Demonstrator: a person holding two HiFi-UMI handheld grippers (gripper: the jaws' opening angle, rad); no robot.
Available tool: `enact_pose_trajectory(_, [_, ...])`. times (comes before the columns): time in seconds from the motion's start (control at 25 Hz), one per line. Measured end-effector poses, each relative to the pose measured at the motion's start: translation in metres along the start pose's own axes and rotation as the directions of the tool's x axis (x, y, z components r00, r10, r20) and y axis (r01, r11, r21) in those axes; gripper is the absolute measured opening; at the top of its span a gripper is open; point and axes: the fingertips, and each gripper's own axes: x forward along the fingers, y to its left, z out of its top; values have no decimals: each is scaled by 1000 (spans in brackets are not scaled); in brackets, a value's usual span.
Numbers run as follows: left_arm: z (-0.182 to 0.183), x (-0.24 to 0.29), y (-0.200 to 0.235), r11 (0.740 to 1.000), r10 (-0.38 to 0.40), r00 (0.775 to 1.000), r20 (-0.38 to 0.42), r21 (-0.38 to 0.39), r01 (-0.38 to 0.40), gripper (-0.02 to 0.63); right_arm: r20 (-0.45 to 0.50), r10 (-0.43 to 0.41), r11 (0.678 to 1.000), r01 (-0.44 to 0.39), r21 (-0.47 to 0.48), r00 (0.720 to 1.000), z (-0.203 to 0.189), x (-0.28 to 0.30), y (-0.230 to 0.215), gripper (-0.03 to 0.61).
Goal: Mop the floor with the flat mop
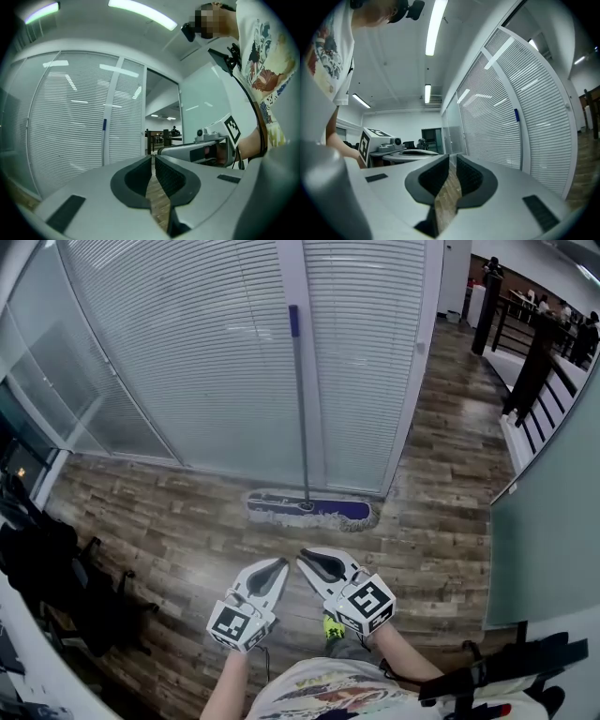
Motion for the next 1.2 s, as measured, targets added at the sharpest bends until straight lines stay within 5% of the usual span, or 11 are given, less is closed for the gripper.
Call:
enact_pose_trajectory(0.4, [-5,81,34,999,-20,999,-51,47,22,14,-5,3,1000,-3,6,1000,7,26,-82,35])
enact_pose_trajectory(0.72, [-15,116,81,1000,-25,999,-28,6,25,14,-51,-18,999,20,36,999,-8,67,-124,46])
enact_pose_trajectory(1.2, [9,199,247,992,-104,995,12,70,103,23,-38,-173,984,172,-38,984,37,209,-245,109])
